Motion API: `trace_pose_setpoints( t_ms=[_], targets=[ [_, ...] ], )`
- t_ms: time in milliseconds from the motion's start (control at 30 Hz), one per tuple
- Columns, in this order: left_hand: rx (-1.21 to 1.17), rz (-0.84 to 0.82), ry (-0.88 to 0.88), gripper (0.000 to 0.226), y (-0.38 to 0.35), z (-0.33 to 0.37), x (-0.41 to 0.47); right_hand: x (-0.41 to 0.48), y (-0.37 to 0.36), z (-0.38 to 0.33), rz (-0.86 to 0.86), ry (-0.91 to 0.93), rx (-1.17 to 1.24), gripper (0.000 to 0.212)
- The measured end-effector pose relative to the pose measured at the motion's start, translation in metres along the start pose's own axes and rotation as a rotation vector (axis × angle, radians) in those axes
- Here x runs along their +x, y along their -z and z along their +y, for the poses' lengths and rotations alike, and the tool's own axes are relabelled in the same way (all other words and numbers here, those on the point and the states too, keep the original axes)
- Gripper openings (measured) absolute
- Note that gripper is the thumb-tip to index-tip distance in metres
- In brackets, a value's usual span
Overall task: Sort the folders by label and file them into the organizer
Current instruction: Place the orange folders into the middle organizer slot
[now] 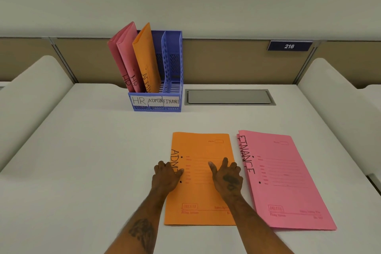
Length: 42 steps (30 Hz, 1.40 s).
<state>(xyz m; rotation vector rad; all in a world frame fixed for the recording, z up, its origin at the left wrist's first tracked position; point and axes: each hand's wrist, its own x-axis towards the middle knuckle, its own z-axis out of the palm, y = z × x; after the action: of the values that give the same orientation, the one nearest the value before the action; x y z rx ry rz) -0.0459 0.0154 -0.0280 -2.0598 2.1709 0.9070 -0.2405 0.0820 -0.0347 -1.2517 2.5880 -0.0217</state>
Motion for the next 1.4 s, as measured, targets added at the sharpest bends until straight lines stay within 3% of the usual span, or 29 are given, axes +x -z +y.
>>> trace_pose_setpoints(
  t_ms=[200, 467, 567, 700, 900, 1200, 1400],
  targets=[
    [-0.105, -0.022, 0.053, 0.064, 0.002, 0.001, 0.001, -0.007, -0.006, -0.003, -0.007, -0.059, 0.071, 0.081],
    [-0.378, -0.041, 0.03, 0.097, -0.018, -0.003, 0.019, -0.006, 0.007, 0.0, 0.037, -0.061, 0.164, 0.074],
    [-0.508, -0.061, -0.011, 0.067, 0.001, 0.019, -0.01, -0.006, 0.009, 0.0, 0.031, -0.055, 0.176, 0.073],
    [-0.591, -0.021, -0.001, 0.07, 0.01, 0.031, -0.022, -0.006, 0.01, 0.003, 0.003, -0.045, 0.172, 0.074],
    [-0.651, 0.092, -0.039, 0.057, 0.026, 0.045, -0.025, 0.001, 0.023, 0.001, -0.073, -0.018, 0.229, 0.078],
    [-0.79, 0.334, -0.17, 0.058, 0.094, 0.074, -0.02, 0.026, 0.161, -0.095, 0.031, 0.345, 0.609, 0.08],
    [-0.852, 0.507, -0.282, 0.048, 0.138, 0.084, -0.012, 0.017, 0.263, -0.169, 0.162, 0.515, 0.623, 0.089]
  ],
)
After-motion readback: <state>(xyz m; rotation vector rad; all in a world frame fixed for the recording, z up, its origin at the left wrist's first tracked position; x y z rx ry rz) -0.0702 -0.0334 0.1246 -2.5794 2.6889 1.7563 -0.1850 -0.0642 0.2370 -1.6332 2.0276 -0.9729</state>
